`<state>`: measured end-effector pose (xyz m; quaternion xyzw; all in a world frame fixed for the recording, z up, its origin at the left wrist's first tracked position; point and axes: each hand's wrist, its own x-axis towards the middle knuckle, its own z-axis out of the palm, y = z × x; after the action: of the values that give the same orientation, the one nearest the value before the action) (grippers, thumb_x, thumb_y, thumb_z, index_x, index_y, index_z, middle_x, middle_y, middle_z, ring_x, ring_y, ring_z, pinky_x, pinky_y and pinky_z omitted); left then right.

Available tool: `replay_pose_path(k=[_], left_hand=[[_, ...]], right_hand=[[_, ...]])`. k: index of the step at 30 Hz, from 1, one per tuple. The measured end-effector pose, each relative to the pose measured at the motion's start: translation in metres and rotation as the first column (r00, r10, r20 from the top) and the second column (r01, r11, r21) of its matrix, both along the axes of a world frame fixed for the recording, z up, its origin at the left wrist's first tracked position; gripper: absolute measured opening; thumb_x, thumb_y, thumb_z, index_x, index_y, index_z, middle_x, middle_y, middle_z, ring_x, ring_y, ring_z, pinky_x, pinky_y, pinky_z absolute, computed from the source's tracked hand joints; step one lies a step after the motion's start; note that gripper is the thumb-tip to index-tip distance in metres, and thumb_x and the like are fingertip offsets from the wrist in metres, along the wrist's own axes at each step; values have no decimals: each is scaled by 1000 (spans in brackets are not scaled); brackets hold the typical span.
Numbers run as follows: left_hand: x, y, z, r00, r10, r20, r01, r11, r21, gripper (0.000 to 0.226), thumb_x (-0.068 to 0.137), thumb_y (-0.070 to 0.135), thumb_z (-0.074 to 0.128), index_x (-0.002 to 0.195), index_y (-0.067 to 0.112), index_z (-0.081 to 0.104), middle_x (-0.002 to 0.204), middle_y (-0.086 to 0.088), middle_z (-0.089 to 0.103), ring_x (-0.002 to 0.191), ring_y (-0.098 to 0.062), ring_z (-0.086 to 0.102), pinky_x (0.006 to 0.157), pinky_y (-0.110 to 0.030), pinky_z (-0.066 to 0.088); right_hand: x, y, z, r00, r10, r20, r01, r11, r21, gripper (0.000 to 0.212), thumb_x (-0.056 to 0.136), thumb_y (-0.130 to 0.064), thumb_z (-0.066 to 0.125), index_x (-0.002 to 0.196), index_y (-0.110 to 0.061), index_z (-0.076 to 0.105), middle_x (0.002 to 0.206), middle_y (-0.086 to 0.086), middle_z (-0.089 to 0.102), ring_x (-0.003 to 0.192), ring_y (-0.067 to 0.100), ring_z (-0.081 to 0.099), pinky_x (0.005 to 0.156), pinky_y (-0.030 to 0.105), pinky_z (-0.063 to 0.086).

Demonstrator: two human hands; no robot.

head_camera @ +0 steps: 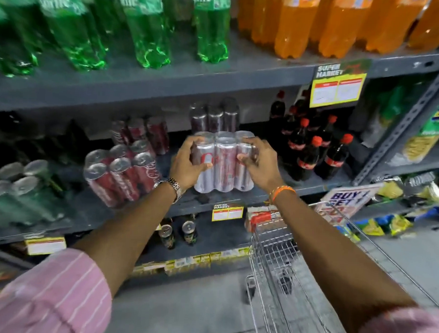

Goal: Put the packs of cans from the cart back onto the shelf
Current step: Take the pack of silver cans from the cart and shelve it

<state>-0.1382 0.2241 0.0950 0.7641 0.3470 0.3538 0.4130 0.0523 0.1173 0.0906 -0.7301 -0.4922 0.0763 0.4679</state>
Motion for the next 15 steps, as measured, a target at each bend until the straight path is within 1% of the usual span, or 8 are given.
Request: replay_pose_path(k=[2,3,5,7,9,11,13,15], left_hand=[[0,6,-12,1000,24,-5,-24,1000,21,55,72,11,82,118,26,55,119,16,62,109,-21,66,87,-50,58],[0,9,-17,999,44,-9,-44,999,27,55,72,11,82,117,28,55,116,15,63,107,-21,67,85,-50,59],[0,11,-27,997,78,-10,-78,996,46,57,72,12,82,119,27,53,110,17,63,102,-19,68,83,-46,60],[1,13,-36,995,102,-5,-101,990,97,59,74,15,81,124,25,51,112,15,63,101,-14,66,84,-40,59],[-1,15,-42,994,110,15,-111,985,129,62,77,19,79,129,25,47,117,13,63,104,-9,63,85,-32,57],[-2,17,-47,991,132,9,-132,985,109,67,78,19,79,133,25,41,117,9,63,103,-10,63,85,-29,55],[-1,18,-48,985,169,-24,-169,985,26,77,76,18,81,136,22,32,114,2,65,98,-16,66,84,-31,54],[-1,19,-48,980,191,-52,-195,977,-91,83,75,21,82,138,16,28,117,-3,64,99,-20,68,84,-33,55]], right_hand=[[3,8,-14,999,32,34,-32,999,17,41,87,-14,74,126,-16,64,124,12,60,69,10,51,78,7,46],[4,12,-20,998,37,44,-38,999,24,40,87,-14,73,126,-18,64,128,11,59,68,6,51,73,0,41],[5,18,-30,998,42,36,-44,998,52,40,88,-11,73,126,-19,64,135,10,56,74,1,53,71,-3,40],[4,24,-38,998,58,19,-60,994,93,41,88,-8,73,127,-19,64,140,9,51,96,6,58,79,0,45],[2,25,-45,997,76,17,-78,990,122,42,88,-10,73,127,-22,62,139,3,46,116,9,54,93,16,54],[0,26,-51,996,82,32,-86,988,128,44,87,-14,75,127,-28,60,139,1,42,124,10,51,102,33,54],[-1,26,-53,997,76,20,-77,989,122,47,86,-17,77,127,-31,58,141,2,42,126,17,53,104,37,53],[-2,25,-52,997,47,-62,-38,990,133,53,82,-24,80,127,-31,54,138,0,48,122,16,57,100,34,53]])
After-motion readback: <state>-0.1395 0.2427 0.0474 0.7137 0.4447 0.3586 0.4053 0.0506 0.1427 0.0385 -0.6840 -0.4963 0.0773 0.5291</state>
